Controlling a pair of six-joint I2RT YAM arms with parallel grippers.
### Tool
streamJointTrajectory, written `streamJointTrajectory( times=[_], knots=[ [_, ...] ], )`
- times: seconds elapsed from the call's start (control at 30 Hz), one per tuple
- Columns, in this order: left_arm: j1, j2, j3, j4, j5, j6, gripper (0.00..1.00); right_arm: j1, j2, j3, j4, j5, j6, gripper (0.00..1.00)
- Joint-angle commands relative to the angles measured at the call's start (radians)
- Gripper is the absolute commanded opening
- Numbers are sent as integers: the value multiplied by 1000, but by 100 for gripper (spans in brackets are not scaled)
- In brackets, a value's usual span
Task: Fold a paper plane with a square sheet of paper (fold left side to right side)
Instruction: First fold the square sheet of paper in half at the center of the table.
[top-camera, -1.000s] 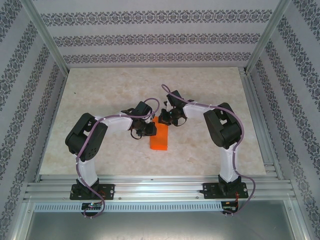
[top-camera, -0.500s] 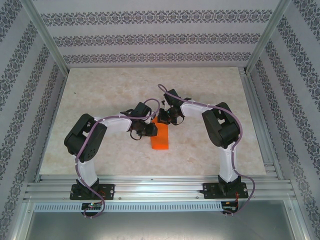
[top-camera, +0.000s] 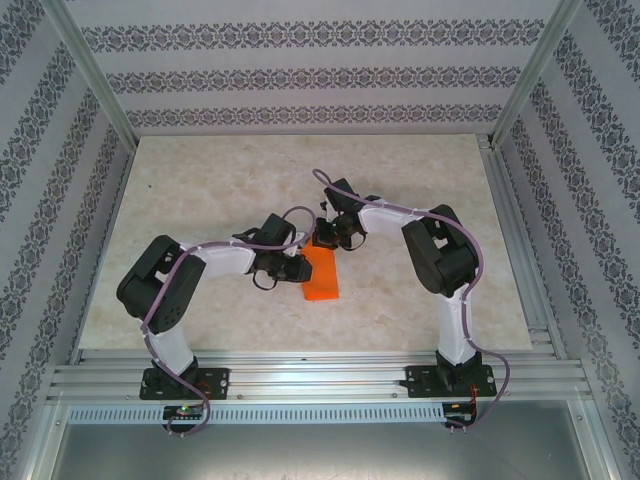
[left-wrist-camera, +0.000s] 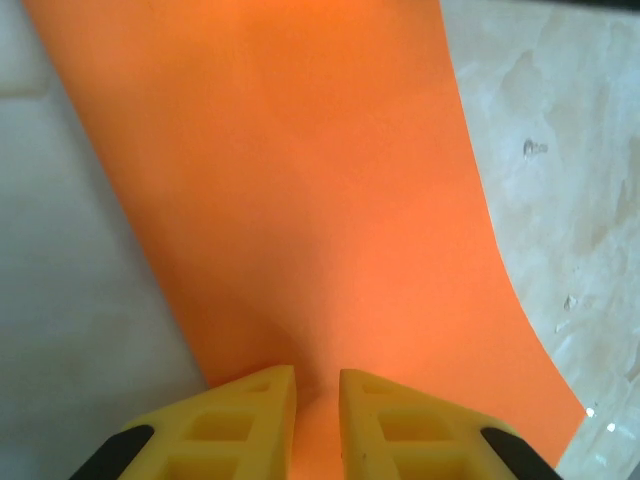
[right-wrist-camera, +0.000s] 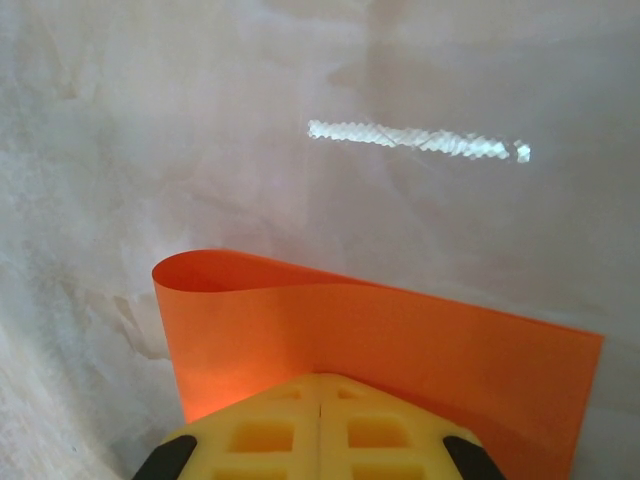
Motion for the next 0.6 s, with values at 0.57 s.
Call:
streamJointTrajectory(
  times=[0.57],
  knots=[
    [70,-285,-80,-43,134,-54,17,16,66,-6,-59,85,-39,2]
  ],
)
